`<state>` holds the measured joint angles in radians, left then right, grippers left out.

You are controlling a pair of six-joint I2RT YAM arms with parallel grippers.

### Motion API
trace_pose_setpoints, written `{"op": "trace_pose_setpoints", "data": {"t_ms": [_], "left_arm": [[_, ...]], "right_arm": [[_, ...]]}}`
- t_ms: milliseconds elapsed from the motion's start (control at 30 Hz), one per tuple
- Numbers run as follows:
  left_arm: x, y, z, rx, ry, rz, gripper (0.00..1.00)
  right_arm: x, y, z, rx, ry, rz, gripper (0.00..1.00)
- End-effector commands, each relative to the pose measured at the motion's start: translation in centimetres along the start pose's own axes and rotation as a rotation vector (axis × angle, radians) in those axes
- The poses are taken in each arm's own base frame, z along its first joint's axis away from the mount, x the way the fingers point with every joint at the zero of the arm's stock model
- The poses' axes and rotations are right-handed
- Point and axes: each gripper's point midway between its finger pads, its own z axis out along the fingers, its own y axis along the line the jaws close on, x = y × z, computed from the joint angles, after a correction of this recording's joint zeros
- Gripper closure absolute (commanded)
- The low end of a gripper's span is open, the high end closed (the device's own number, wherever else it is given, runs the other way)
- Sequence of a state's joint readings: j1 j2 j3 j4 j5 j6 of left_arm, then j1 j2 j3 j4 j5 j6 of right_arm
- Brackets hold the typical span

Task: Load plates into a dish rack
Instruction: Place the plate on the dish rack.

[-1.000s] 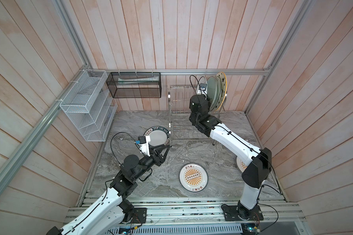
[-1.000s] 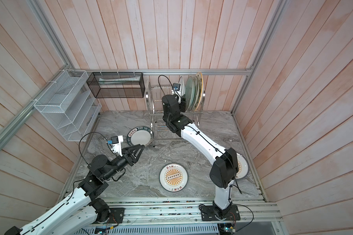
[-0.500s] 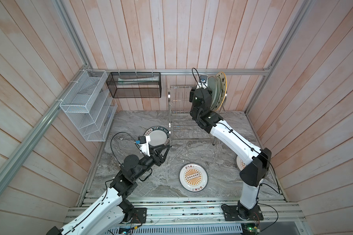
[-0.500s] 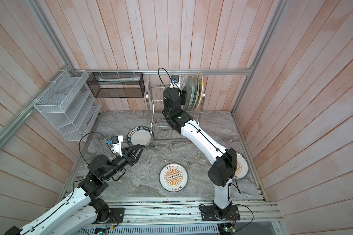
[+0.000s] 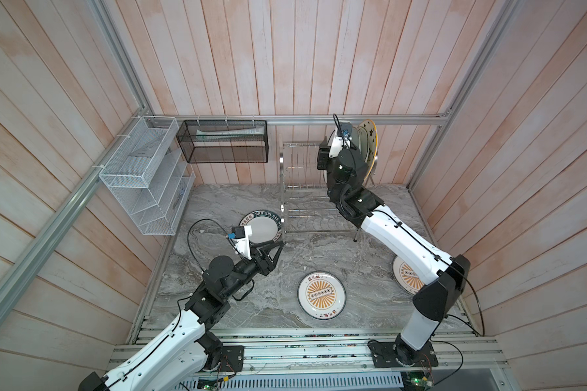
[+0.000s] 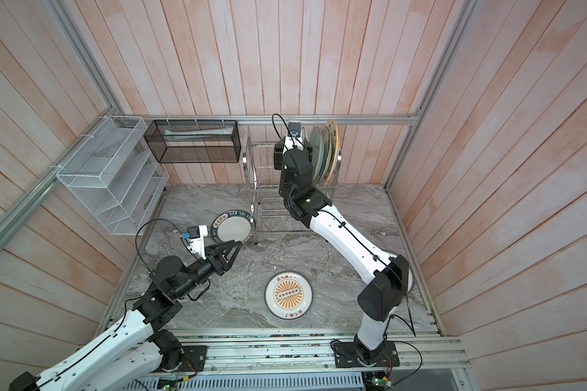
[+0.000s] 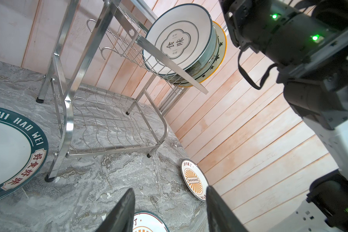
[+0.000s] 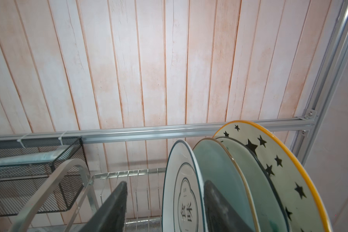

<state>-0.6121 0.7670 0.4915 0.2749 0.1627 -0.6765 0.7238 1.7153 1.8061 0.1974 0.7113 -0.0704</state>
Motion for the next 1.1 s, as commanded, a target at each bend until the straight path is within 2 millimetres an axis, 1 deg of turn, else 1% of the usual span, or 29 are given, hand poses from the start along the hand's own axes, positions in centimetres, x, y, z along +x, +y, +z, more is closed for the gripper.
{"op": "trace_pose_setpoints", "data": {"t_ms": [0, 200, 300, 367, 500, 567, 633, 667, 733, 800, 900, 967, 1067], "left_arm": [[0.4, 0.6, 0.1, -0.024, 0.002, 0.007, 0.42], [0.3, 0.6, 0.6, -0.024, 0.005, 0.003, 0.42], [0.1, 0.9, 0.9, -0.043, 0.002, 0.002, 0.42], [-0.2, 1.1, 1.0, -0.061, -0.009, 0.005, 0.42], [-0.8, 1.7, 1.1, -0.100, -0.033, 0.008, 0.41], [-1.1, 2.2, 1.2, -0.126, -0.046, -0.001, 0.41], [-1.6, 2.4, 1.8, -0.143, -0.047, -0.008, 0.40], [-1.6, 2.5, 2.1, -0.154, -0.040, -0.011, 0.40], [-1.5, 3.1, 2.9, -0.183, -0.022, -0.017, 0.41], [-1.2, 4.2, 3.5, -0.231, -0.002, -0.034, 0.40], [-0.9, 6.5, 3.8, -0.317, 0.013, -0.090, 0.40], [-0.7, 8.2, 3.5, -0.362, 0.015, -0.141, 0.41], [-0.5, 11.1, 2.2, -0.444, -0.012, -0.214, 0.41]], "right_arm": [[-4.4, -0.9, -2.4, -0.070, -0.111, 0.106, 0.38], [-7.6, -2.8, -6.8, -0.185, -0.217, 0.163, 0.35], [-7.9, -4.3, -8.9, -0.230, -0.239, 0.178, 0.35], [-7.6, -5.1, -10.3, -0.252, -0.243, 0.174, 0.35], [-5.0, -7.2, -12.9, -0.266, -0.229, 0.145, 0.35], [-3.1, -7.9, -13.7, -0.271, -0.204, 0.130, 0.35], [-0.9, -8.0, -14.6, -0.297, -0.168, 0.117, 0.35], [-0.1, -8.0, -15.0, -0.315, -0.156, 0.121, 0.35], [2.2, -7.6, -15.9, -0.358, -0.118, 0.129, 0.35], [4.3, -7.5, -16.5, -0.384, -0.086, 0.144, 0.35], [7.7, -6.7, -17.0, -0.432, -0.006, 0.158, 0.36], [10.1, -6.2, -17.1, -0.450, 0.061, 0.168, 0.36], [13.3, -5.7, -17.0, -0.460, 0.151, 0.179, 0.37]]}}
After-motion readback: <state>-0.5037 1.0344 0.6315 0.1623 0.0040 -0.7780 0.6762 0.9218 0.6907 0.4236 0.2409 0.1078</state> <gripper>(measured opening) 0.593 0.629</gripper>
